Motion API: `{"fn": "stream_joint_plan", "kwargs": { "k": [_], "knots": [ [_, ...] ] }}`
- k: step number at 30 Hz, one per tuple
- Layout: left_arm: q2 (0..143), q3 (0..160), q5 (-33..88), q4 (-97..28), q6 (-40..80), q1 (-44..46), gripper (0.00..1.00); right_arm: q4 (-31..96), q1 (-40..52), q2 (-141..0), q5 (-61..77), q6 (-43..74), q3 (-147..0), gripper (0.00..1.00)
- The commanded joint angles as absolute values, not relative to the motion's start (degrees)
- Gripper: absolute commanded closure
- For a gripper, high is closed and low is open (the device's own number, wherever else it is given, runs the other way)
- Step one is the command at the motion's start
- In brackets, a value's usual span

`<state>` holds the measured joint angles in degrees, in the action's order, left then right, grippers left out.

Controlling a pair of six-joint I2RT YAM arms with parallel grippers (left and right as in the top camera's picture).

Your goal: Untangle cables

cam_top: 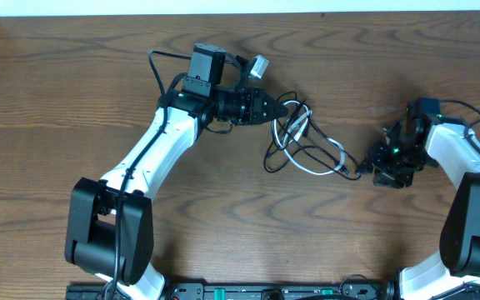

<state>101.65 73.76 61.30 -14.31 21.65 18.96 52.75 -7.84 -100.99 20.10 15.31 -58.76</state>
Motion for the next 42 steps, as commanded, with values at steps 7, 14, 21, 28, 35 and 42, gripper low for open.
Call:
{"fn": "stream_joint_plan", "kwargs": {
  "k": [7, 14, 21, 28, 35, 42],
  "knots": [
    [99.81, 74.87, 58.72, -14.24, 21.82, 13.39, 0.93, 63.94, -12.84, -101.08, -5.65, 22.59, -70.61, 0.86],
    [90.94, 75.02, 36.12, -22.90, 22.35, 12.23, 0.93, 64.71, -16.16, -101.08, -7.92, 25.45, -75.20, 0.82],
    [86.02, 75.02, 42.28, -26.87, 20.38, 12.97, 0.93, 59.83, -15.27, -101.03, 44.29, -3.62, -78.61, 0.48],
    [86.06, 75.02, 62.89, -20.25, 20.25, 13.10, 0.92, 54.13, -5.02, -101.06, 64.20, -6.15, -78.59, 0.31],
    [86.06, 75.02, 67.24, -15.07, 26.68, 13.10, 0.92, 42.92, 5.63, -101.06, 64.16, 4.73, -78.59, 0.30],
    [86.06, 75.02, 66.85, -15.05, 30.57, 13.10, 0.92, 35.51, 11.51, -101.06, 54.08, 17.50, -78.59, 0.32]
  ]
}}
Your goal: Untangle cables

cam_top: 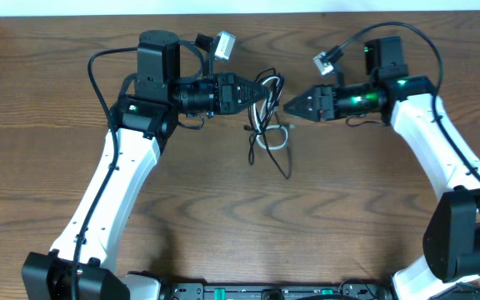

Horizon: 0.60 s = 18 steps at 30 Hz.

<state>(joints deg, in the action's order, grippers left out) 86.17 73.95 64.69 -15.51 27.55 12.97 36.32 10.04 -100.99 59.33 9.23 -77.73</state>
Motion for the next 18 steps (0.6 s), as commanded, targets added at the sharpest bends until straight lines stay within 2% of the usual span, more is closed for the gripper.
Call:
{"fn": "stream_joint_plan", "kwargs": {
  "k": [1, 7, 9, 10, 15, 18],
  "knots": [
    [86.06, 75.02, 66.85, -15.05, 31.09, 13.10, 0.92, 34.98, 12.19, -101.16, 51.55, 19.09, -78.59, 0.32],
    [86.06, 75.00, 66.74, -15.05, 31.62, 14.20, 0.92, 28.73, 16.71, -102.91, 44.10, 30.24, -78.59, 0.38],
    [86.06, 75.00, 66.30, -15.05, 31.59, 14.61, 0.92, 26.61, 17.96, -103.90, 43.18, 32.88, -78.59, 0.43],
    [86.06, 75.00, 65.87, -15.07, 31.62, 14.74, 0.92, 26.04, 18.46, -104.33, 42.44, 34.06, -78.59, 0.46],
    [86.06, 75.00, 62.85, -15.05, 31.57, 14.81, 0.92, 32.73, 18.90, -105.84, 31.62, 36.67, -78.59, 0.79],
    [86.06, 75.00, 58.50, -14.96, 31.62, 14.81, 0.92, 39.42, 17.91, -105.84, 22.33, 36.58, -78.56, 0.91]
  ]
}}
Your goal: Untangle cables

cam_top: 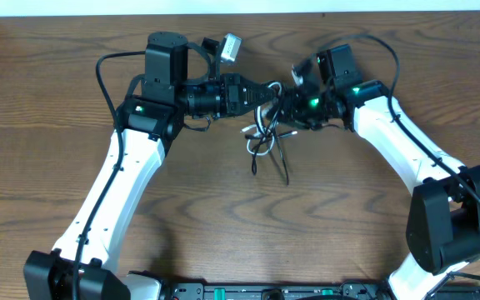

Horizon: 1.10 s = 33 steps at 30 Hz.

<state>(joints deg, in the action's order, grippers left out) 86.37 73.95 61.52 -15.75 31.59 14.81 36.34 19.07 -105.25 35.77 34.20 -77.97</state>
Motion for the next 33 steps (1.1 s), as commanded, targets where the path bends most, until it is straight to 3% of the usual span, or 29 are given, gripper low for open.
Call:
{"fn": "stream_joint_plan", "kwargs": {
  "k": [1, 3, 10, 15, 18, 23, 28, 31, 33],
  "knots": [
    [86.06, 75.00, 57.32, -14.79, 31.62, 14.81, 0.92, 41.91, 17.43, -105.84, 19.09, 36.18, -78.56, 0.94],
    [86.06, 75.00, 55.70, -14.28, 31.59, 14.74, 0.92, 46.09, 16.51, -105.84, 13.39, 35.03, -78.56, 0.99],
    [86.06, 75.00, 54.30, -13.61, 31.57, 12.38, 0.93, 56.84, 12.84, -105.84, -6.17, 33.56, -78.52, 0.99],
    [86.06, 75.00, 54.28, -15.27, 30.83, 9.41, 0.92, 59.37, 8.32, -105.60, -8.05, 29.47, -78.56, 0.99],
    [86.06, 75.00, 52.93, -19.38, 26.76, 9.02, 0.92, 59.35, 5.13, -104.90, -0.32, 21.26, -79.05, 0.99],
    [86.06, 75.00, 40.32, -31.53, 23.03, 9.37, 0.92, 59.70, 1.34, -102.04, 30.76, -0.60, -80.40, 0.99],
    [86.11, 75.00, 34.85, -39.44, 17.67, 10.39, 0.92, 59.59, 1.17, -97.60, 43.92, -4.93, -81.36, 0.99],
    [86.11, 75.00, 34.85, -40.95, 16.67, 11.38, 0.83, 59.57, 1.17, -95.24, 46.13, -3.81, -81.78, 0.99],
    [86.11, 75.00, 34.87, -40.86, 16.69, 12.38, 0.71, 59.44, 1.19, -93.69, 47.59, -2.96, -81.78, 0.99]
  ]
}}
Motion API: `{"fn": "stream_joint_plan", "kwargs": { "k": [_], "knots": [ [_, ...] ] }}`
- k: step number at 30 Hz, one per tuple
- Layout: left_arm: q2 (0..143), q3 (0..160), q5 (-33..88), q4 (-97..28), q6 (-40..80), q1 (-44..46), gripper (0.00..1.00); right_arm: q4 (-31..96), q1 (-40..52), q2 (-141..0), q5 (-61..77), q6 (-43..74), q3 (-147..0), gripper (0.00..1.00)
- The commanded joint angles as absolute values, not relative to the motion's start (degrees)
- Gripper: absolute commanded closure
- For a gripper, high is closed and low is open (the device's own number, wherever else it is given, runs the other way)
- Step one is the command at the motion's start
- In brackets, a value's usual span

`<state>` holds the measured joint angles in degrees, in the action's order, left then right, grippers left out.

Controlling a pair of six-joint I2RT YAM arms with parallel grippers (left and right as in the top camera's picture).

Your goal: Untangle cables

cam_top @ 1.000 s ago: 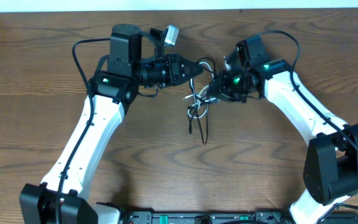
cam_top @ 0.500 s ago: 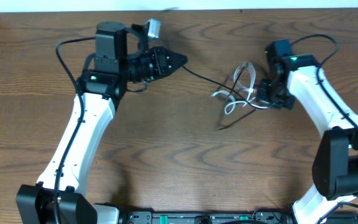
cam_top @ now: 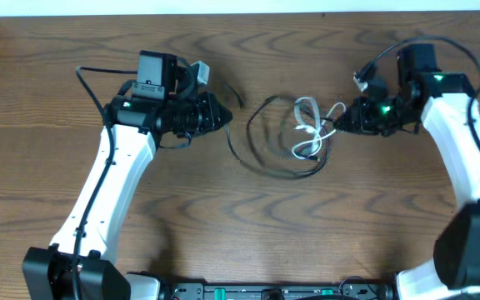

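Note:
A black cable [cam_top: 261, 162] and a white cable [cam_top: 308, 132] lie between the arms in the overhead view. The black one arcs in a wide loop from my left gripper [cam_top: 225, 119], which looks shut on it, with a short black end sticking out above the fingers. The white cable is coiled in small loops inside the right part of that loop. My right gripper [cam_top: 346, 117] looks shut on the white cable's right end. The two cables still cross near the white coil.
The brown wooden table [cam_top: 248, 233] carries nothing else. The arms' own black leads loop over both wrists. A pale wall edge runs along the back of the table, and the arm bases stand at the front edge.
The grippers were close together at the bundle in the back middle. They now stand far apart, left one further left and right one further right, and the bundle has spread into a wide black loop and a white coil.
First the left gripper was at the bundle's left and the right gripper at its right end, lower on the table. Then the bundle hung from the left gripper with the right facing it. They met at the bundle, and now stand apart with the cables spread.

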<state>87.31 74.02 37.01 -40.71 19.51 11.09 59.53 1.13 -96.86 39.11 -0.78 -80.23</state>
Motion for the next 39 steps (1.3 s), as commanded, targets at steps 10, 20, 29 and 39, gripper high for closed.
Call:
{"fn": "stream_joint_plan", "kwargs": {
  "k": [10, 20, 29, 39],
  "knots": [
    [86.35, 75.00, 35.29, -34.79, 16.73, 21.15, 0.16, 60.05, 1.21, -91.18, 47.57, 0.38, -82.11, 0.99],
    [91.22, 75.00, 36.03, -25.78, 14.02, 26.83, 0.16, 65.91, 1.21, -88.31, 47.09, 0.16, -94.28, 0.99],
    [98.45, 75.00, 38.52, -14.33, 9.50, 29.95, 0.19, 69.60, 1.21, -88.27, 48.64, 0.19, -95.35, 0.99],
    [105.69, 75.00, 38.30, -10.31, 11.68, 32.14, 0.32, 69.58, 1.19, -88.23, 50.13, 0.19, -95.37, 0.99]
  ]
}}
